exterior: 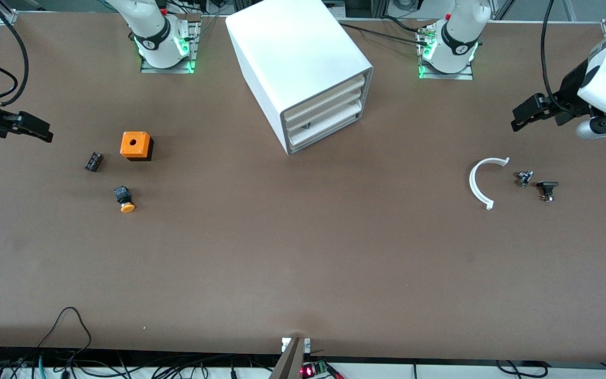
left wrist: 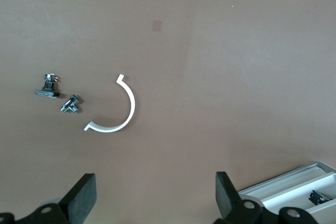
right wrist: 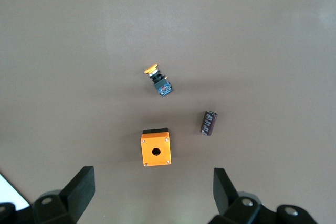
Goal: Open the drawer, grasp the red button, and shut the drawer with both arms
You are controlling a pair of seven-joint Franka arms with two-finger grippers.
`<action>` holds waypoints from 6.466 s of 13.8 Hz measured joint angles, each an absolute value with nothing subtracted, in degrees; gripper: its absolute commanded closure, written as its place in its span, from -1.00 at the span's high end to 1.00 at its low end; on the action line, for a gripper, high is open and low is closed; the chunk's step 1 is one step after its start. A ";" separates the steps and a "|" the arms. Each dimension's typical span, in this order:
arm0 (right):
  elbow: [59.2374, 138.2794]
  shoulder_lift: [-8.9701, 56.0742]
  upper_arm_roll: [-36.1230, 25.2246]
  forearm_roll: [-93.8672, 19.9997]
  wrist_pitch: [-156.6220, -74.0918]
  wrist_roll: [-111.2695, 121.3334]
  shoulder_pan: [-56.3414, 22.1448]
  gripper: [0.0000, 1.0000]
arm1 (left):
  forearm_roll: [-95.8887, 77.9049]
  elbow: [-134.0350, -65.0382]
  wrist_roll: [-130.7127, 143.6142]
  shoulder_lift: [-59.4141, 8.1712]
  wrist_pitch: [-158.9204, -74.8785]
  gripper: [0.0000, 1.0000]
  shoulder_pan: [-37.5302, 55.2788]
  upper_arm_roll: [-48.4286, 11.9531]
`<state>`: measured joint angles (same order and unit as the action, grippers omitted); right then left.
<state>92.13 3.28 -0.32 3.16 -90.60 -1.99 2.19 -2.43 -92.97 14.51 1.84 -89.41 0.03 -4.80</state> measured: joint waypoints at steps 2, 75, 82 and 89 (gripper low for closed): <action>92.12 3.28 -0.32 3.16 -90.60 -1.98 2.19 1.00 | -2.43 -92.97 14.32 1.84 -89.34 1.00 0.03 -4.86; 93.25 3.98 -0.13 2.67 -95.38 -0.74 0.23 1.00 | -50.39 -110.77 -18.57 -25.28 -103.09 1.00 1.27 -8.56; 92.51 10.61 0.43 -2.13 -103.07 -0.72 -12.22 1.00 | -46.38 -110.23 -18.12 -12.77 -108.56 1.00 0.20 -2.22; 86.60 18.27 0.71 -3.83 -111.65 -0.12 -32.48 1.00 | -26.59 -108.23 -18.07 -0.25 -104.91 1.00 -0.99 2.82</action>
